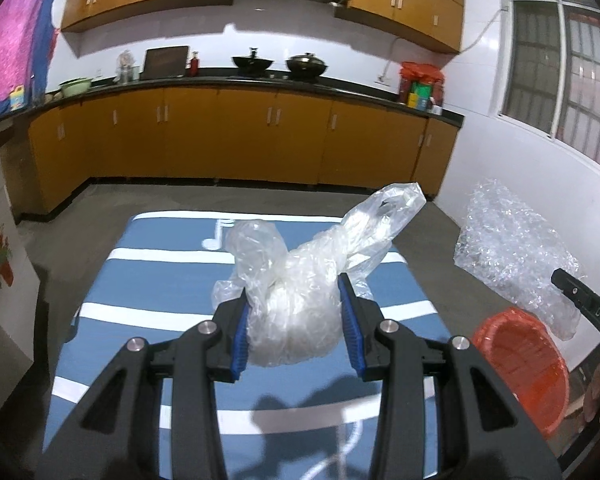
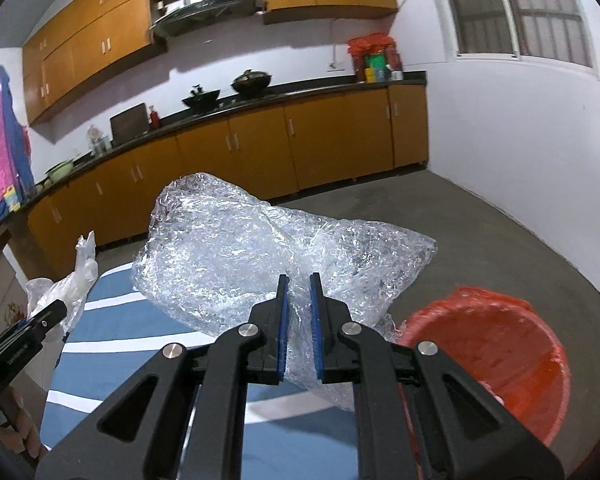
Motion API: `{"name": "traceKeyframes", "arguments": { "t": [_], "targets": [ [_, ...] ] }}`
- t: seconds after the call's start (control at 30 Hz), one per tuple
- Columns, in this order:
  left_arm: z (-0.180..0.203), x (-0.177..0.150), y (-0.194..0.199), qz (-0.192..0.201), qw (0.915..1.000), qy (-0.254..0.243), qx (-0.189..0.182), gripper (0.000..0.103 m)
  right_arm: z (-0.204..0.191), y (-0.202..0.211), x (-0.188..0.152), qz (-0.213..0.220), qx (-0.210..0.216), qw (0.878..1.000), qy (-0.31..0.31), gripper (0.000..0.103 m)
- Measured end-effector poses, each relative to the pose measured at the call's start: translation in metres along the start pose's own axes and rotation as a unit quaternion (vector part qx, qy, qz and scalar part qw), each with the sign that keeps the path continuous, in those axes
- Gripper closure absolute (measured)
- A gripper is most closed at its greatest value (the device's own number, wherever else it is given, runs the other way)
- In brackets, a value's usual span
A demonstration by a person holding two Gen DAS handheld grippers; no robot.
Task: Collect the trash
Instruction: 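Carry the clear bag and bubble wrap over the orange basket with both grippers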
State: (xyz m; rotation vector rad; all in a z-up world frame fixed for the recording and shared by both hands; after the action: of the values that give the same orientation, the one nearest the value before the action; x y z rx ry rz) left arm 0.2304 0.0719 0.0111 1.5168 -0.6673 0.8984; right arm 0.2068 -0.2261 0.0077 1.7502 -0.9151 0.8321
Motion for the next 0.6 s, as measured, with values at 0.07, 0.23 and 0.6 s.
{"name": "traceKeyframes", "arguments": {
  "t": [0.07, 0.23, 0.6],
  "targets": [
    [0.01, -0.001, 0.004, 0.001, 1.0, -0.006, -0.007, 0.064, 0.01, 0.012, -0.003, 0.005, -0.008, 1.0, -0.007, 0.093],
    [0.042, -0.006, 0.012, -0.001, 0.9993, -0.024, -0.029, 0.064, 0.031, 0.032, -0.007, 0.016, -0.023, 0.999, -0.019, 0.093],
    [0.107, -0.018, 0.021, -0.005, 0.995, -0.063, -0.078, 0.064, 0.078, 0.067, -0.016, 0.039, -0.068, 0.996, -0.05, 0.093]
  ]
}}
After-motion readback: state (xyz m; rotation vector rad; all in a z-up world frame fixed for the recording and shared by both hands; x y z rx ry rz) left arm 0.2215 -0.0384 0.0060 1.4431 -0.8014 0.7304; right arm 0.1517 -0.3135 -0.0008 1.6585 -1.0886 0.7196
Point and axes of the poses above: each gripper's, at about its wrist camera, not at the fingertips, and y roughly against the way its jaws point, z to its right, x to its top, the point moved 1 cm from there along -y, roughly the way its jaws point, and after that the axes turned 15 degrees about x, right-handed, at the moved point
